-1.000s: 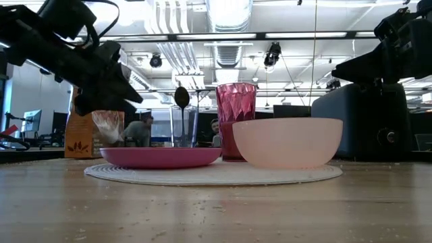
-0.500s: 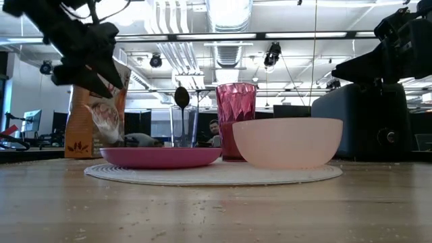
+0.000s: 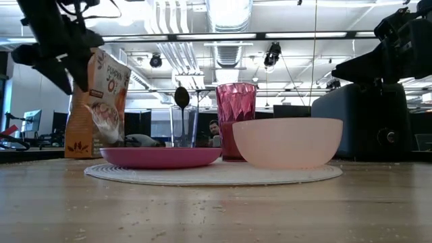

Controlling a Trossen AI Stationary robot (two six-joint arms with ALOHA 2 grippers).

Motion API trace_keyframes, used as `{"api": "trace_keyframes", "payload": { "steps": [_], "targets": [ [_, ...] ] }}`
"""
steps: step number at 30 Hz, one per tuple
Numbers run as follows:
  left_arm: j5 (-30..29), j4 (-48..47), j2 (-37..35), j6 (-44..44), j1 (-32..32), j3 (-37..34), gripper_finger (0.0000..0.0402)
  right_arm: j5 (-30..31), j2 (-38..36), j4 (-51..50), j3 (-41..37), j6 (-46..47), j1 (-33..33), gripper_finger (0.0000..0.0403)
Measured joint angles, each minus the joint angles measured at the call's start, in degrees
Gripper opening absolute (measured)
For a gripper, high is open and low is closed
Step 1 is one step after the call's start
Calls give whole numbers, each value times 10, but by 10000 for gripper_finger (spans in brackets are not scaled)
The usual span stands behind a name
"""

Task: Arrange a breakfast setting
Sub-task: Pour the cereal from the cereal box into the orange bowl

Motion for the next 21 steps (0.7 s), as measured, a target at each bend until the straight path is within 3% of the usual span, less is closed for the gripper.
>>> {"api": "trace_keyframes", "payload": {
  "steps": [9,21],
  "targets": [
    [-93,-54,0,-72,0,-5,204,0,0,0,0,0,0,118],
    [-116,-70,4,-62,0,-6,235,0,0,0,0,0,0,118]
  ]
}}
